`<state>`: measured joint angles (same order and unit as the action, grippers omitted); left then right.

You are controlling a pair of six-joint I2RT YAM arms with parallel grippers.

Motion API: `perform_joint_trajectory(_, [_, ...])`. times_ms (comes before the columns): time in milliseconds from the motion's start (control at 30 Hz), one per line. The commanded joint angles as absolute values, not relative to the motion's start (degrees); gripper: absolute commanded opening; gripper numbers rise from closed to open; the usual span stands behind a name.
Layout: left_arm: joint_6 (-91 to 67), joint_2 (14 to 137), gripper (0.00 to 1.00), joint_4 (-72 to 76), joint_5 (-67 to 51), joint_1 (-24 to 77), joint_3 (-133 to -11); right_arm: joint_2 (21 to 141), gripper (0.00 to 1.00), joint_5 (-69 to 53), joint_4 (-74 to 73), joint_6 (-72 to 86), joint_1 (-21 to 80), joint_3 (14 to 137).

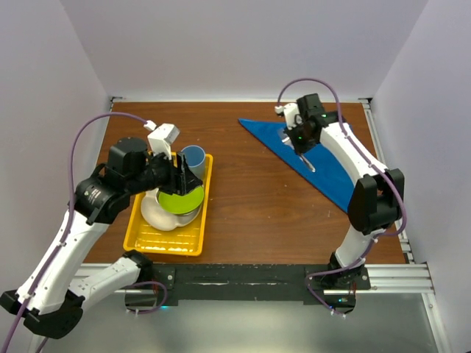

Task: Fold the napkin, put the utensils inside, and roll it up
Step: Grab a utensil with the right arm, then place the utensil onto the napkin

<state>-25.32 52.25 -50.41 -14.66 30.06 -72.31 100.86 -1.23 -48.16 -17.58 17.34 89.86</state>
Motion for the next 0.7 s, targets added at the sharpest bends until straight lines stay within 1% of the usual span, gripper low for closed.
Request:
perform_joint_trajectory(0, [-22.5,53.3,0.57,-50.4,-11.6,31.5,-74.9,100.7,0.00,-5.1,-46.3,-27.0,12.1,87.1])
perform_joint_trajectory(267, [-21.4,54.8,0.59,-51.3,-8.6,32.1,-76.2,105.9,0.00,-11.9,-43.1,-34.7,7.7,84.8])
perform_joint_trajectory(500, [-20.7,56.6,0.59,-51.8,-6.9,32.1,-77.2,108.7,0.00,-13.4,-41.0,-38.2,6.2,83.6])
perform_joint_trajectory(667, [-20.9,57.7,0.59,-51.5,-7.0,32.1,-77.3,110.8,0.00,-14.1,-41.7,-39.0,6.1,85.2])
